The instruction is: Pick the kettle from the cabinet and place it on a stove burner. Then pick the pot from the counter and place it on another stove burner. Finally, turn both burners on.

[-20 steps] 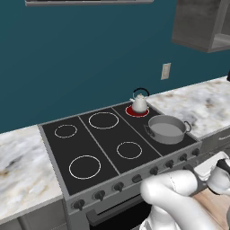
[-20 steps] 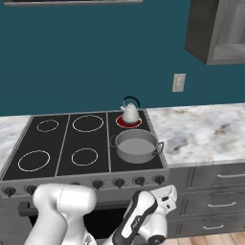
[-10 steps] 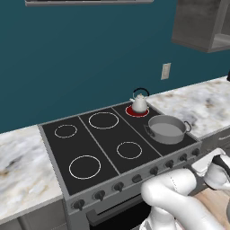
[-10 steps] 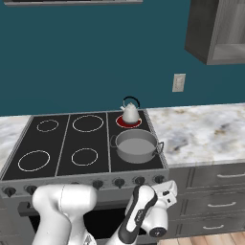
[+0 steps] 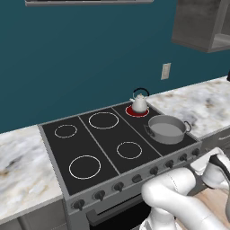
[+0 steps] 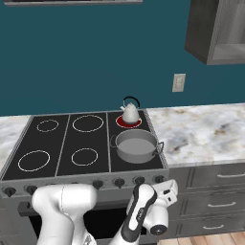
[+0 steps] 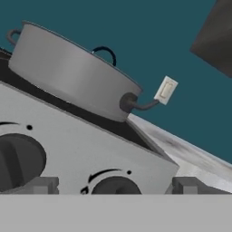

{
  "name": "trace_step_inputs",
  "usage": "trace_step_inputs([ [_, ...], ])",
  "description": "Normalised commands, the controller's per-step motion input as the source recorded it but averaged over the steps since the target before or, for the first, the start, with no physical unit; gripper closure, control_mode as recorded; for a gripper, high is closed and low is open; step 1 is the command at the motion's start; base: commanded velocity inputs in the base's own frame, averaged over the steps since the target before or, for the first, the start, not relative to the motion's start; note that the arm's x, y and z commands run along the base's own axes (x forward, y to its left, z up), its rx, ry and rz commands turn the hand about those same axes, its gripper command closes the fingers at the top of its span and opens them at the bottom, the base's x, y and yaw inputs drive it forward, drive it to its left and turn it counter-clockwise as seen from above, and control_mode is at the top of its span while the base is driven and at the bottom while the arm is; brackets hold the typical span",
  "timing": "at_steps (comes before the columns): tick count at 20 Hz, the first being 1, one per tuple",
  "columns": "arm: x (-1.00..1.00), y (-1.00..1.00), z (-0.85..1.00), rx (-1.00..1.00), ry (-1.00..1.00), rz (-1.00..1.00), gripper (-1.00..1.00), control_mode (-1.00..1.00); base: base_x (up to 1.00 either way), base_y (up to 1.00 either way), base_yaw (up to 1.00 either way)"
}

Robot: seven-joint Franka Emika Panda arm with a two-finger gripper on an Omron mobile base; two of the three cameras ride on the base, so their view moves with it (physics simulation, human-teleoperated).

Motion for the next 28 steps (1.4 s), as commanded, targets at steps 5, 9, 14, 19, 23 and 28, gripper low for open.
trace_step_inputs([
  [5, 0.01, -0.12, -0.08, 0.0, 0.0, 0.0, -1.0, -1.0, 0.0, 0.0, 0.0],
  [9, 0.09, -0.07, -0.08, 0.0, 0.0, 0.0, -1.0, -1.0, 0.0, 0.0, 0.0],
  [14, 0.16, 0.0, -0.1, 0.0, 0.02, 0.0, -1.0, -1.0, 0.0, 0.0, 0.0],
  [19, 0.17, 0.0, -0.15, 0.0, 0.02, 0.0, -1.0, -1.0, 0.0, 0.0, 0.0],
  [23, 0.13, -0.02, -0.11, 0.0, 0.0, 0.0, -1.0, -1.0, 0.0, 0.0, 0.0],
  [28, 0.06, -0.06, -0.05, 0.0, 0.0, 0.0, -1.0, -1.0, 0.0, 0.0, 0.0],
])
